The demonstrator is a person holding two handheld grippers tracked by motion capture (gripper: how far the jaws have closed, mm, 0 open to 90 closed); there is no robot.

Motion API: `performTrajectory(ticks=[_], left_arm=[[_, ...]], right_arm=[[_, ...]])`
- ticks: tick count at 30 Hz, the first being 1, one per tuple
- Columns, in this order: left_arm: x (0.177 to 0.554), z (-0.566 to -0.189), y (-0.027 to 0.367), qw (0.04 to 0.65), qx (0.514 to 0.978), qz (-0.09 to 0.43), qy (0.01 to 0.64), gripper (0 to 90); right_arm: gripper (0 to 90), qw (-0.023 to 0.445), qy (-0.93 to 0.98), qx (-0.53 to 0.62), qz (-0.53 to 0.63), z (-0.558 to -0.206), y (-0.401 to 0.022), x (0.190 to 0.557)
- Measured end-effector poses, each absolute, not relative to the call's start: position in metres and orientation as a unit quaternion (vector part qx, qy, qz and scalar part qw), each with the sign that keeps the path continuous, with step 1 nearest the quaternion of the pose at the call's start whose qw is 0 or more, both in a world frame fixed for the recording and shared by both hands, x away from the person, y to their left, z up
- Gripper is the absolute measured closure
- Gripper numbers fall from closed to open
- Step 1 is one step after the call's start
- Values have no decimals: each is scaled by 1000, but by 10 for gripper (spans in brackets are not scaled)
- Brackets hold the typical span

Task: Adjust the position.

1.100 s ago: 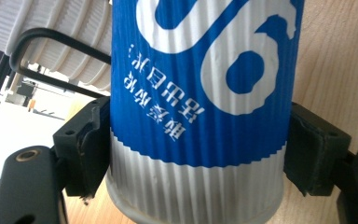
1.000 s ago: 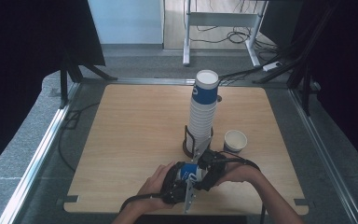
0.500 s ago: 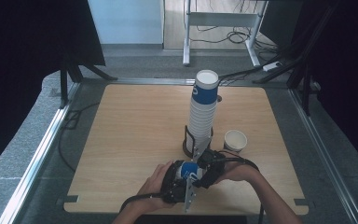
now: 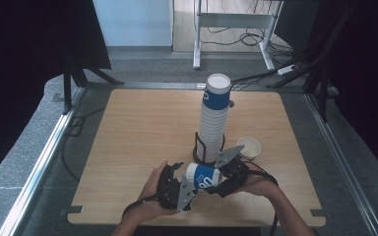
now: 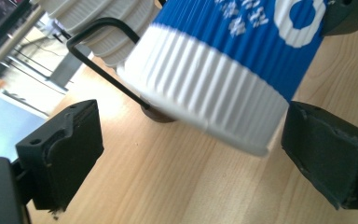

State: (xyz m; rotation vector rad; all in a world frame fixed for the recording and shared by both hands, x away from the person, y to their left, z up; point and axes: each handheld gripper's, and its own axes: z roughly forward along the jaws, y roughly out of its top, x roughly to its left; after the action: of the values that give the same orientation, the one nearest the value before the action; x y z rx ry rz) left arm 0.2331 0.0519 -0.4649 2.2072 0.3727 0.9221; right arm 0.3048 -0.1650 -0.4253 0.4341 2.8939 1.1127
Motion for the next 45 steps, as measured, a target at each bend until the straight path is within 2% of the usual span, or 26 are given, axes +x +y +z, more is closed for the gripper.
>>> performTrajectory(ticks=[3, 6, 19, 28, 45], left_arm=[[234, -463, 57, 372, 852, 333, 157, 57], [235, -458, 62, 420, 845, 280, 177, 54], [241, -462, 70, 429, 835, 270, 216, 58], [247, -461, 78, 460, 824, 211, 254, 68], [252, -462, 81, 499, 805, 148, 284, 67]], right_arm=[[270, 22, 911, 143, 385, -423, -169, 302], [270, 38, 897, 152, 414, -421, -173, 299], [270, 59, 842, 196, 499, -432, -184, 292], [270, 77, 812, 218, 536, -444, -186, 289], [271, 104, 773, 234, 580, -464, -190, 283]])
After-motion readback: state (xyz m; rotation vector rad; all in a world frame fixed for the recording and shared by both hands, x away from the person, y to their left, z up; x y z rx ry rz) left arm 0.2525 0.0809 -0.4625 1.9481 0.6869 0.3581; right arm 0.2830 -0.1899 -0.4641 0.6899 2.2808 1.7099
